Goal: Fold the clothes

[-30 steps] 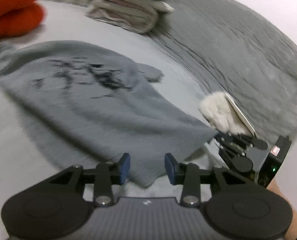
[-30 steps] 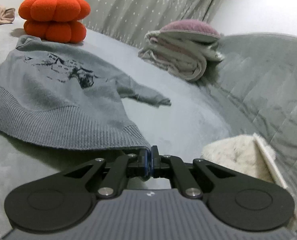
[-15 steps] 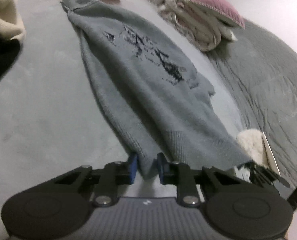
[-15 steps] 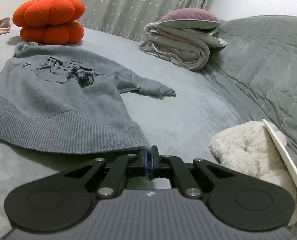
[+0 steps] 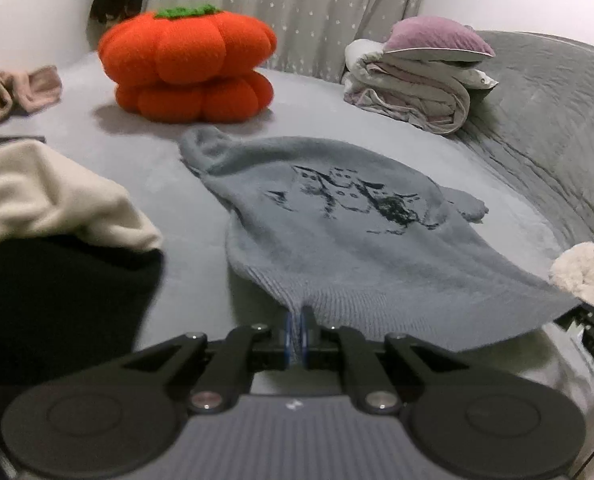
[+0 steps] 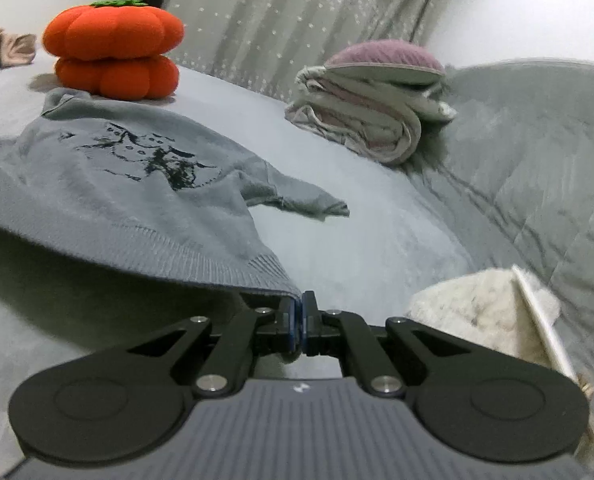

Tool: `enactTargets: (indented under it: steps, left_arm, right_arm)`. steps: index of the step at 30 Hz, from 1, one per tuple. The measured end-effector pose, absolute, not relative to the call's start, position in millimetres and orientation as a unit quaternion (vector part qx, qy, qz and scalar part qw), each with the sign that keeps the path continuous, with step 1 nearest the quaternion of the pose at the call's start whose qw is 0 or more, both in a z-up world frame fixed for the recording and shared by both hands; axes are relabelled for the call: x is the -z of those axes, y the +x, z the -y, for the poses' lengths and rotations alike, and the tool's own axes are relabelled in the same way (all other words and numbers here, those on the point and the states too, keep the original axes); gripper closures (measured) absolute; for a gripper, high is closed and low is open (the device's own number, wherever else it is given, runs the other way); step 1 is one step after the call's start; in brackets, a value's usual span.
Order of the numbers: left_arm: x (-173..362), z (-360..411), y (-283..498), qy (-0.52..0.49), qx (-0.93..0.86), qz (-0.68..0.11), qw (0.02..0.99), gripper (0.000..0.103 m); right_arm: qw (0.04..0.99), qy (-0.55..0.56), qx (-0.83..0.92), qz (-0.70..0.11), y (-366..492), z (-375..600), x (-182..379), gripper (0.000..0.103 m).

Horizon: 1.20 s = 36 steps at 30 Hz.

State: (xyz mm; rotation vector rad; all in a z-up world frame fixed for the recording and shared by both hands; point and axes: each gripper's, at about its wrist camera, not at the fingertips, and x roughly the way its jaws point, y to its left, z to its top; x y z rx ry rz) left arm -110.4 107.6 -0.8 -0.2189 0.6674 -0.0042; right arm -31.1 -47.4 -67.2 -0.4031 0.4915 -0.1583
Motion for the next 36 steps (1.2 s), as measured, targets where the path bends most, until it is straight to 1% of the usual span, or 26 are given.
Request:
enactTargets:
  steps: [2, 6, 9, 14, 17, 22, 23, 24, 25, 26, 27, 28, 29, 31, 32, 34, 36]
  left_arm:
    - [-3, -112, -120, -0.099, -0.002, -0.328, 0.94, 0.099]
    - [-5, -116, -133, -0.072, -0.015, -0.331, 0.941, 0.099]
    - [5, -121, -133, -0.061, -0.024, -0.355, 0.932, 0.099]
    - [37, -125, -130, -0.054, -0.031, -0.402, 0.913, 0.099]
    - [52, -122, -129, -0.039, -0.033, -0.41, 0.911, 0.099]
    - [48, -118, -131, -0.022, -0.028, -0.406, 0.913, 0.095]
    - [47, -118, -132, -0.023, -0.022, -0.406, 0.914, 0.089]
    - [46, -118, -132, -0.026, -0.015, -0.407, 0.913, 0.078]
    - [45, -118, -132, -0.029, -0.007, -0.409, 0.912, 0.072]
    - [45, -117, -133, -0.033, -0.001, -0.411, 0.911, 0.06]
    - [44, -117, -134, -0.037, 0.006, -0.412, 0.91, 0.056]
    - [44, -117, -135, -0.04, 0.011, -0.414, 0.909, 0.055]
    - [42, -116, -136, -0.041, 0.013, -0.415, 0.909, 0.052]
    - [38, -115, -137, -0.045, 0.018, -0.415, 0.909, 0.046]
    - [35, -115, -138, -0.048, 0.022, -0.414, 0.909, 0.044]
    - [27, -115, -137, -0.049, 0.031, -0.412, 0.909, 0.042]
    - [19, -115, -136, -0.044, 0.036, -0.41, 0.91, 0.038]
  right_arm:
    - [0.942, -0.23, 0.07, -0.235, -40, 38, 66, 0.101]
    - [0.918, -0.328, 0.056, -0.213, -54, 16, 66, 0.101]
    - [0.905, -0.366, 0.031, -0.215, -60, 4, 71, 0.101]
    - [0.878, -0.399, -0.025, -0.264, -65, -5, 92, 0.101]
    - [0.861, -0.41, -0.041, -0.298, -64, -4, 106, 0.101]
    - [0.858, -0.402, -0.041, -0.317, -65, 1, 112, 0.1]
    - [0.862, -0.394, -0.042, -0.317, -66, 1, 111, 0.1]
    - [0.865, -0.385, -0.042, -0.319, -65, 2, 110, 0.099]
    - [0.867, -0.379, -0.041, -0.321, -64, 2, 110, 0.099]
    - [0.868, -0.374, -0.041, -0.324, -63, 3, 110, 0.096]
    - [0.869, -0.369, -0.041, -0.326, -62, 3, 110, 0.091]
    - [0.871, -0.364, -0.04, -0.329, -62, 4, 109, 0.086]
    - [0.873, -0.356, -0.038, -0.332, -61, 6, 108, 0.084]
    - [0.878, -0.334, -0.038, -0.341, -57, 11, 102, 0.071]
    - [0.881, -0.319, -0.039, -0.347, -54, 15, 98, 0.068]
    - [0.888, -0.274, -0.047, -0.366, -47, 27, 90, 0.058]
    - [0.894, -0.22, -0.057, -0.387, -42, 38, 81, 0.055]
